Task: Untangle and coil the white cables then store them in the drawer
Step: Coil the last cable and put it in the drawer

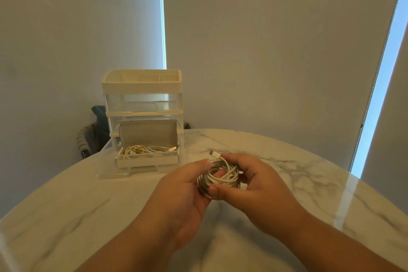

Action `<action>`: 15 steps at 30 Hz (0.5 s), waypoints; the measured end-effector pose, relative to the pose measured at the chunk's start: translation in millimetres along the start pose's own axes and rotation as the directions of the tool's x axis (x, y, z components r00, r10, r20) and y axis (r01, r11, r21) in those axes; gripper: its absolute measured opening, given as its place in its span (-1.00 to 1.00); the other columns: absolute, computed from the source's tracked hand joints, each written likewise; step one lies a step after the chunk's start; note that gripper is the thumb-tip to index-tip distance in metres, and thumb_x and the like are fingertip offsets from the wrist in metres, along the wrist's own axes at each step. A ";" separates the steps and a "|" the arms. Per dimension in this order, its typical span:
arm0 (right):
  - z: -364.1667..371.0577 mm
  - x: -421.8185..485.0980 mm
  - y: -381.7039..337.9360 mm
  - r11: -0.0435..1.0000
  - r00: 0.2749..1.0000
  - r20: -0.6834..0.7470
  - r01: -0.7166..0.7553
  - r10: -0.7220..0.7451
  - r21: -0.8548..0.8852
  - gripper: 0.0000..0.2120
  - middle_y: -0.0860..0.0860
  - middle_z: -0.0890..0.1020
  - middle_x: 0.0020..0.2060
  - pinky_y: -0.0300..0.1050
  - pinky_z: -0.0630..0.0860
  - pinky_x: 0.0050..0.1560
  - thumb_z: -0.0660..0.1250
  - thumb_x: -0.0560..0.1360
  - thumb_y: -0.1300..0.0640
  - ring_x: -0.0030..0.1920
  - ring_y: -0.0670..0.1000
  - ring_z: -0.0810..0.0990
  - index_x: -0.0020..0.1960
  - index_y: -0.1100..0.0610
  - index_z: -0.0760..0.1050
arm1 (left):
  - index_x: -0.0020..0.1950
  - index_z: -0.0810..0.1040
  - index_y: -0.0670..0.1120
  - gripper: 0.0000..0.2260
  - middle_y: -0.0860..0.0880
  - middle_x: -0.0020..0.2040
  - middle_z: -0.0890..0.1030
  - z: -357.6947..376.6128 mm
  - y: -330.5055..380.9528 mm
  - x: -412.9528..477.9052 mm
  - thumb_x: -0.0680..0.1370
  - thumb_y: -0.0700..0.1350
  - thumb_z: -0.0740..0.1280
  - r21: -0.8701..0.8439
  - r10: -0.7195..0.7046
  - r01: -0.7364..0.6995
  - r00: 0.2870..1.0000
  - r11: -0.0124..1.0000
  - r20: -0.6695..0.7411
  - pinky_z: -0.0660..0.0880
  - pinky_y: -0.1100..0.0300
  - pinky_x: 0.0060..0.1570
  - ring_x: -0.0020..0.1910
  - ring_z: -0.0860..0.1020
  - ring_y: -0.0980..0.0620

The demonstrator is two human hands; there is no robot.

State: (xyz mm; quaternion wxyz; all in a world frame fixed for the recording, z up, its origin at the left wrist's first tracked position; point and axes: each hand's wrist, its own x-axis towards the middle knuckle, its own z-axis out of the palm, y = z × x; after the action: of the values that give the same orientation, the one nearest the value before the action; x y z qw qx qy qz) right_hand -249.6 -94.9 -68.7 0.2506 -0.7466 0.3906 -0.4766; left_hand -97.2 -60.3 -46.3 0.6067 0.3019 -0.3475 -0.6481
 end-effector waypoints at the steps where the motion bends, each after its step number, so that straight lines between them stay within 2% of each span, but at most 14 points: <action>1: 0.9 -0.1 -0.4 1.000 1.000 -0.009 -0.007 0.007 0.006 -0.47 -0.21 0.65 0.03 -0.16 0.60 0.10 0.62 0.26 -0.09 0.06 -0.15 0.64 0.20 -0.17 0.59 | 0.11 0.61 -0.34 -0.75 -0.34 0.06 0.65 0.7 -3.2 -0.4 0.55 -0.21 0.27 0.009 -0.001 0.001 1.000 1.000 0.007 0.60 0.10 -0.16 -0.05 0.66 -0.17; 4: 2.8 -2.0 -2.5 1.000 1.000 -0.006 -0.029 0.029 0.001 -0.56 -0.26 0.64 0.00 -0.23 0.59 0.05 0.61 0.29 -0.05 0.03 -0.18 0.64 0.12 -0.24 0.59 | 0.20 0.59 -0.22 -0.76 -0.29 0.06 0.67 4.9 -12.7 -1.0 0.58 -0.25 0.23 0.068 0.027 -0.026 1.000 0.997 -0.009 0.56 -0.06 0.03 0.04 0.67 -0.23; 6: 1.8 -2.3 -4.3 0.999 0.999 0.022 -0.045 0.045 -0.001 -0.53 -0.22 0.66 0.01 -0.23 0.59 0.06 0.58 0.25 -0.15 0.04 -0.18 0.64 0.14 -0.21 0.60 | 0.18 0.58 -0.18 -0.74 -0.27 -0.02 0.69 4.8 -14.1 1.2 0.61 -0.34 0.17 0.099 0.045 -0.037 0.996 0.994 -0.077 0.61 -0.06 0.01 0.00 0.68 -0.23; 8: -0.8 -1.7 -6.0 0.990 0.995 0.048 -0.089 0.084 0.110 -0.54 -0.14 0.70 0.02 -0.12 0.61 0.09 0.51 0.29 -0.19 0.03 -0.12 0.67 0.16 -0.11 0.64 | 0.15 0.59 -0.14 -0.73 -0.21 -0.08 0.71 2.0 -12.3 5.1 0.62 -0.37 0.16 0.157 0.058 -0.038 0.990 0.987 -0.130 0.63 -0.05 -0.07 -0.05 0.70 -0.20; 11: -4.0 3.0 -3.2 0.969 0.984 0.000 -0.177 0.179 0.172 -0.82 -0.08 0.74 -0.07 0.05 0.63 0.10 0.43 0.52 0.00 -0.02 -0.06 0.71 0.11 -0.03 0.66 | 0.14 0.60 -0.11 -0.72 -0.15 -0.06 0.72 0.1 -9.2 4.9 0.61 -0.37 0.19 0.275 0.089 -0.055 0.990 0.960 -0.111 0.64 -0.04 -0.07 -0.05 0.70 -0.14; 13: -2.1 4.3 1.2 0.950 0.963 -0.013 -0.261 0.267 0.173 -0.85 -0.06 0.75 -0.10 0.10 0.63 0.12 0.38 0.56 0.09 -0.05 -0.04 0.72 0.12 -0.03 0.65 | 0.13 0.61 -0.10 -0.71 -0.12 -0.05 0.72 2.5 -9.8 2.0 0.60 -0.39 0.20 0.316 0.092 -0.066 0.993 0.947 -0.068 0.64 -0.07 -0.03 -0.05 0.70 -0.13; 15: 2.2 3.6 1.8 0.924 0.943 0.026 -0.330 0.331 0.194 -0.84 -0.05 0.75 -0.11 0.06 0.64 0.09 0.33 0.60 0.12 -0.07 -0.02 0.73 0.09 -0.03 0.66 | 0.08 0.64 -0.08 -0.68 -0.11 -0.06 0.72 5.1 -11.4 -0.4 0.60 -0.40 0.18 0.357 0.080 -0.072 0.997 0.931 -0.006 0.65 -0.02 -0.08 -0.09 0.71 -0.10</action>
State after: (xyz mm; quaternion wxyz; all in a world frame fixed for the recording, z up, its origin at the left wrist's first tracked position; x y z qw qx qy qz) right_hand -247.4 -98.8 -69.1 0.3982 -0.6401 0.4629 -0.4663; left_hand -107.9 -59.2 -52.7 0.5700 0.4000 -0.4644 -0.5473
